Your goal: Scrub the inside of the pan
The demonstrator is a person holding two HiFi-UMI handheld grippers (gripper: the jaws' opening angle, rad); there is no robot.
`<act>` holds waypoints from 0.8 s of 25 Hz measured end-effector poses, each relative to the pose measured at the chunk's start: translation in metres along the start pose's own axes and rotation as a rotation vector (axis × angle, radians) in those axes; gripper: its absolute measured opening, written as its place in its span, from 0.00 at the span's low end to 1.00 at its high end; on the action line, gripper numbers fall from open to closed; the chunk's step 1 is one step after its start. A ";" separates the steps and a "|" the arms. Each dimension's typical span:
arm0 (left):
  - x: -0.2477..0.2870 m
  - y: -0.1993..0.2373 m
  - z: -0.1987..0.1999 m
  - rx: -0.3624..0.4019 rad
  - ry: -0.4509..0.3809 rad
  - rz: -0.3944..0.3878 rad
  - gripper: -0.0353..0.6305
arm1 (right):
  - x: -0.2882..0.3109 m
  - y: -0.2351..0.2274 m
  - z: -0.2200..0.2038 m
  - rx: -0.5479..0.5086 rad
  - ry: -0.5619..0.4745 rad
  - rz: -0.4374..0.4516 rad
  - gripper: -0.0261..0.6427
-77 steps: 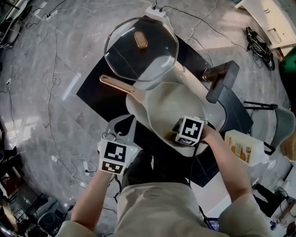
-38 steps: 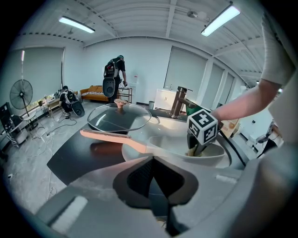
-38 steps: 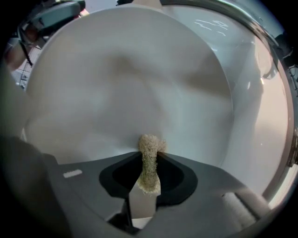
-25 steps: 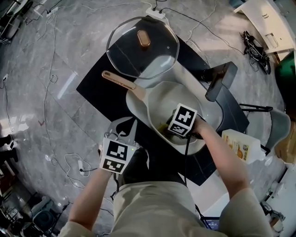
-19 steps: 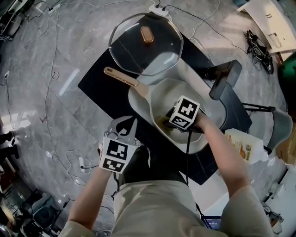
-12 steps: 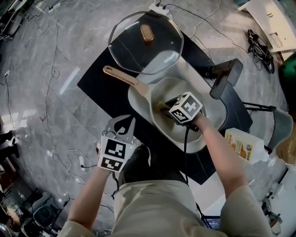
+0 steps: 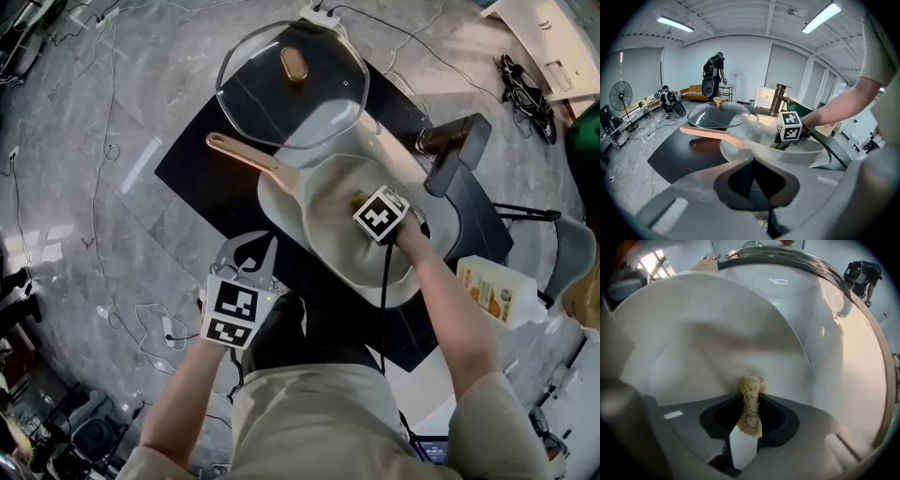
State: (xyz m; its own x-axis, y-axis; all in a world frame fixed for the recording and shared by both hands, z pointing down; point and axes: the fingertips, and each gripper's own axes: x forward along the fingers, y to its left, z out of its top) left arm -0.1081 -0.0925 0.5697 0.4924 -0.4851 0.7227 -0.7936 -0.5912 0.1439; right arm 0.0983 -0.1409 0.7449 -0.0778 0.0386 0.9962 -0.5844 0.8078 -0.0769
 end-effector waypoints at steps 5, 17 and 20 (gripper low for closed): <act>0.000 0.001 0.002 0.003 -0.011 0.000 0.06 | -0.014 0.017 -0.034 -0.137 0.166 -0.017 0.19; -0.008 0.003 -0.001 -0.004 -0.017 0.001 0.06 | -0.073 0.121 -0.041 -0.174 0.162 0.397 0.19; -0.008 0.001 -0.003 -0.003 -0.014 -0.002 0.06 | -0.076 0.137 -0.010 -0.106 0.046 0.489 0.19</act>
State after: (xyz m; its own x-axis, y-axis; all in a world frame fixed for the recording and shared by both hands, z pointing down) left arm -0.1145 -0.0874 0.5658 0.4989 -0.4933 0.7126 -0.7939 -0.5900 0.1474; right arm 0.0322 -0.0267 0.6592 -0.2846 0.4519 0.8455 -0.4027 0.7440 -0.5332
